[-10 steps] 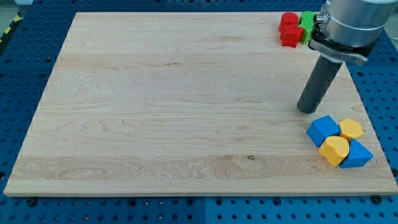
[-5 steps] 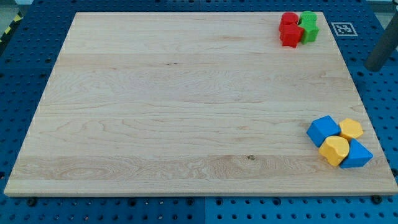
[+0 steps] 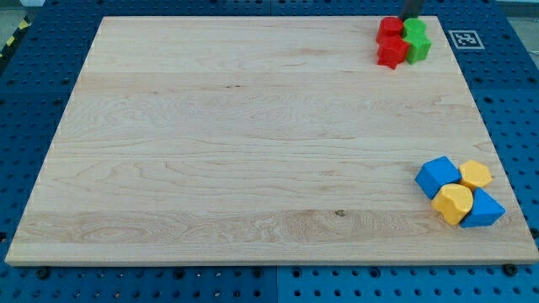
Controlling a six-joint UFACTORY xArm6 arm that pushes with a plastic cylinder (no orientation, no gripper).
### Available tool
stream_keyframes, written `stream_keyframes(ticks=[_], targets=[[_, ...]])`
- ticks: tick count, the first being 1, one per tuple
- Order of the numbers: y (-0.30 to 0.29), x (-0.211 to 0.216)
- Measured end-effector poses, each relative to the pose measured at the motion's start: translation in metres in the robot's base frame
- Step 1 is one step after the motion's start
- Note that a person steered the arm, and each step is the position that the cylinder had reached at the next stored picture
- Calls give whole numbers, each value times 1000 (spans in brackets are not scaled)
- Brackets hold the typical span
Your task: Separate the red blocks from the green blocks
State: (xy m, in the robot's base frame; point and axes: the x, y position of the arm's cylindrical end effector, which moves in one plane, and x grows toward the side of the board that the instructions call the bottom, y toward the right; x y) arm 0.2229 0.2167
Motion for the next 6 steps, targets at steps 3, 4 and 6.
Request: stream_keyframes(ticks=[3, 4, 6], targets=[[-13, 123], [-30, 157], [-14, 138]])
